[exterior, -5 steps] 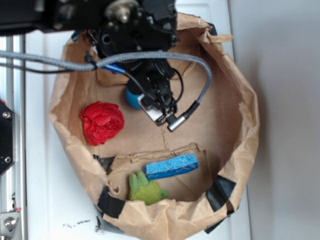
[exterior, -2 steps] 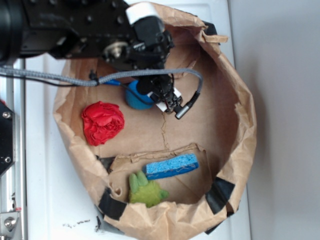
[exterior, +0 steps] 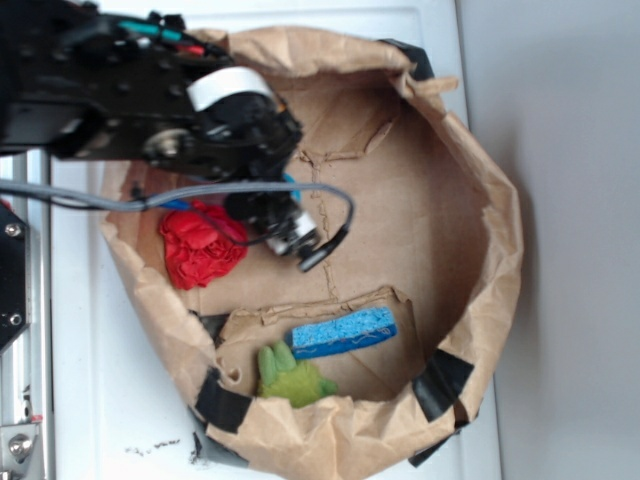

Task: Grab the blue ball.

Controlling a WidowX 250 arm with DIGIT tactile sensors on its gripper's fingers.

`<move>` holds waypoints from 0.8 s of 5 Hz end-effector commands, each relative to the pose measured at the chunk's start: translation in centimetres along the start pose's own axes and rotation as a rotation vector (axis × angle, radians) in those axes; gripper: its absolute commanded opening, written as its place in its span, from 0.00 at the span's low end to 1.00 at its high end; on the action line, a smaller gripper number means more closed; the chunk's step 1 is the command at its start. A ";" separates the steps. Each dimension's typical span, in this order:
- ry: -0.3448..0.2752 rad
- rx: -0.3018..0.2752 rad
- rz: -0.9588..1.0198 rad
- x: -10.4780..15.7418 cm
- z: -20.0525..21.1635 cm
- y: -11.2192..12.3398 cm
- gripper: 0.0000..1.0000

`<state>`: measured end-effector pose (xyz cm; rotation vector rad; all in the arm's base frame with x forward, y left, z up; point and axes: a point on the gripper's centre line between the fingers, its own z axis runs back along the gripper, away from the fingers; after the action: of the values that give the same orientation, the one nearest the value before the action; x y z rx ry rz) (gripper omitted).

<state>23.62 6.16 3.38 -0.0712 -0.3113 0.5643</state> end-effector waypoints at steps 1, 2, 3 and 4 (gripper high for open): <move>-0.004 0.024 0.114 1.6 0.9 0.7 0.00; -0.004 0.019 0.118 1.7 0.9 0.7 0.00; 0.031 -0.005 0.143 2.0 2.2 0.4 0.00; 0.068 -0.030 0.159 2.3 3.3 0.0 0.00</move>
<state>23.75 5.60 5.48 -0.1493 -0.1792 0.6886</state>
